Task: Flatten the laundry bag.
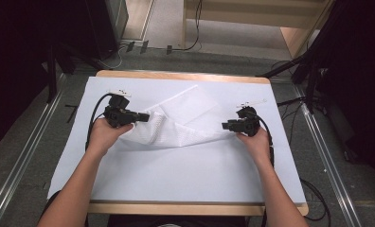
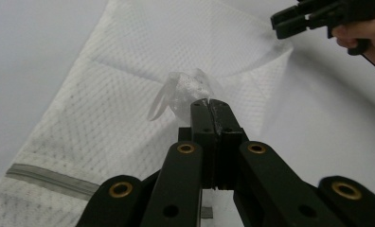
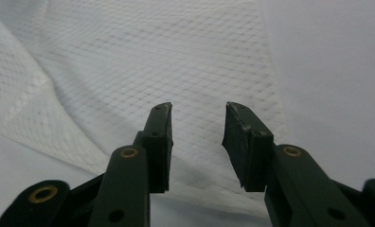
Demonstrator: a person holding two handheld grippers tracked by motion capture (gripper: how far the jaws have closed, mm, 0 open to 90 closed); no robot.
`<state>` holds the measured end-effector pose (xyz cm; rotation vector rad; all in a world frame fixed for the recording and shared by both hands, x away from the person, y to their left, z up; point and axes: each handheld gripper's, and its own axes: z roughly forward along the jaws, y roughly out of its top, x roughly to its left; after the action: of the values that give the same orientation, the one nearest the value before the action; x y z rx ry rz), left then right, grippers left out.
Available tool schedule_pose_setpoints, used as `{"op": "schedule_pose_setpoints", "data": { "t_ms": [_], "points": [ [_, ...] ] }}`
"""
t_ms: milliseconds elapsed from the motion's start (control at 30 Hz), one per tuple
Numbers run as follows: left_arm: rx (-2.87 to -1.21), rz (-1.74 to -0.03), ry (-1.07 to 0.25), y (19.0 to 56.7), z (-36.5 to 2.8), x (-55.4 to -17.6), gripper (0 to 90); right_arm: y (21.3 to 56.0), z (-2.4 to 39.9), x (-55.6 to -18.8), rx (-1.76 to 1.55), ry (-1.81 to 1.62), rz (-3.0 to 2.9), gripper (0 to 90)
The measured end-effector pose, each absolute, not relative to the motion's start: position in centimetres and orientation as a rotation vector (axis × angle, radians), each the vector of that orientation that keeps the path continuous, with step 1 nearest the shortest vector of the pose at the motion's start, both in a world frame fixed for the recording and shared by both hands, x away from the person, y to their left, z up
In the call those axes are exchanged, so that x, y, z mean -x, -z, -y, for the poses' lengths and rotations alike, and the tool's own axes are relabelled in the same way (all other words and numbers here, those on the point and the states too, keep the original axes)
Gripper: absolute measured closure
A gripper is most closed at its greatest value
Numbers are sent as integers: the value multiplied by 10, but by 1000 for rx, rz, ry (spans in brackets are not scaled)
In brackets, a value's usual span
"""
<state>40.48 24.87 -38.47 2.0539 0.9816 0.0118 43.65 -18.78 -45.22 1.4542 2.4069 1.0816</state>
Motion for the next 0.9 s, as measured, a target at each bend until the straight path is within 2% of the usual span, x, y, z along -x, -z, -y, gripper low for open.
{"op": "schedule_pose_setpoints", "data": {
  "t_ms": [67,133,233,900],
  "points": [
    [-2066,-958,-29,382,-247,-399,900,451,191,-438,-1463,-1073,-2397,713],
    [-2077,-948,-37,380,-246,-393,900,451,193,-439,-1471,-1055,-2391,815],
    [-2070,-932,-31,379,-245,-384,900,454,195,-443,-1493,-1036,-2387,886],
    [-2066,-940,88,401,-253,-324,900,466,193,-460,-1535,-987,-2425,899]
  ]
}}
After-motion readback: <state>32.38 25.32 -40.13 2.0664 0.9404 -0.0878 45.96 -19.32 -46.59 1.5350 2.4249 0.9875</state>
